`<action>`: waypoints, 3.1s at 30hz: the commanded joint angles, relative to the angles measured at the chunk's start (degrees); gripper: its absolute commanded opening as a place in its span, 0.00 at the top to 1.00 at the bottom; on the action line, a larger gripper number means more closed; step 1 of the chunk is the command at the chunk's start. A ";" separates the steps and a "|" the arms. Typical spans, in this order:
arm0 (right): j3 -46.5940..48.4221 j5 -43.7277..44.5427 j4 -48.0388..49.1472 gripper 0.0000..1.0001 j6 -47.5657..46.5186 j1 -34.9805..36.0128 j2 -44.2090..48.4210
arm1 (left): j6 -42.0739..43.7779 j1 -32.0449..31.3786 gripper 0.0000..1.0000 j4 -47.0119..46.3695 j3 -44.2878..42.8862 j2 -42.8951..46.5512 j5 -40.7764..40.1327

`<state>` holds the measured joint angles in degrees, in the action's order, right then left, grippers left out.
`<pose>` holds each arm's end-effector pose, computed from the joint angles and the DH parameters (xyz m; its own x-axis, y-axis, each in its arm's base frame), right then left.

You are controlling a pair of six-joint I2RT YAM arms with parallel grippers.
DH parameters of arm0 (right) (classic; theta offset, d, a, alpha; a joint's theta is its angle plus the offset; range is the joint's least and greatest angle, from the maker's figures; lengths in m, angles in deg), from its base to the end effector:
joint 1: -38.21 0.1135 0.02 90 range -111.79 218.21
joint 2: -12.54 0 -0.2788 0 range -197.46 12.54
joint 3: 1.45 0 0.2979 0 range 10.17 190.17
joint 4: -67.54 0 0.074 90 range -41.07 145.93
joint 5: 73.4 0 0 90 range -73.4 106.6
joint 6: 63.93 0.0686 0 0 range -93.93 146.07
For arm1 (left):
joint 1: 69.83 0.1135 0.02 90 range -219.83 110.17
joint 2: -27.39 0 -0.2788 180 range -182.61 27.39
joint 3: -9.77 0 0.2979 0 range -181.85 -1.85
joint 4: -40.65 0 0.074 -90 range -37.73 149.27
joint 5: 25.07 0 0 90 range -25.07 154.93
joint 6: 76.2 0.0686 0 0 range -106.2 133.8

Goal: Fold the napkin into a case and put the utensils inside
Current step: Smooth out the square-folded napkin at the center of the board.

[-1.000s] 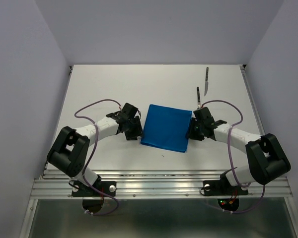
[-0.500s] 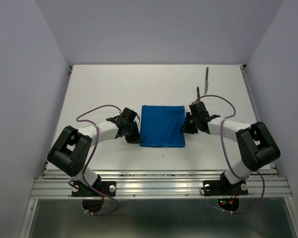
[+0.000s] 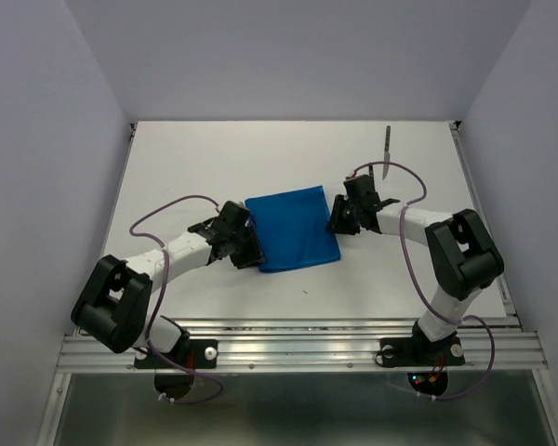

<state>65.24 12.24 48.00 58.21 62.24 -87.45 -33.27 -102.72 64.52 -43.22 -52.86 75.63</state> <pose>0.3663 0.1690 0.1110 -0.8547 0.1997 -0.4792 0.0079 0.9279 0.3726 0.2671 -0.1879 0.1417 -0.9076 -0.2698 -0.3216 -0.0486 0.8285 -0.5579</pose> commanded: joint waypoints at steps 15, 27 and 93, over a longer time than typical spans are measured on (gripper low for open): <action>14.18 4.89 -8.60 0.70 -3.22 0.48 -2.14 | 7.25 10.82 0.69 4.54 -22.17 -11.05 -5.34; 33.52 3.91 -10.79 0.76 -4.80 0.49 -17.43 | 9.45 13.72 0.76 5.24 -36.94 -28.46 -4.55; -8.40 7.52 -6.23 0.82 4.24 6.38 9.28 | 4.97 2.56 0.86 -1.71 -4.25 -8.96 3.36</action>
<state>57.96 18.53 40.05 61.93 68.31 -77.94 -27.89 -99.74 63.77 -47.72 -63.37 79.19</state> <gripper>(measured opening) 0.184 0.159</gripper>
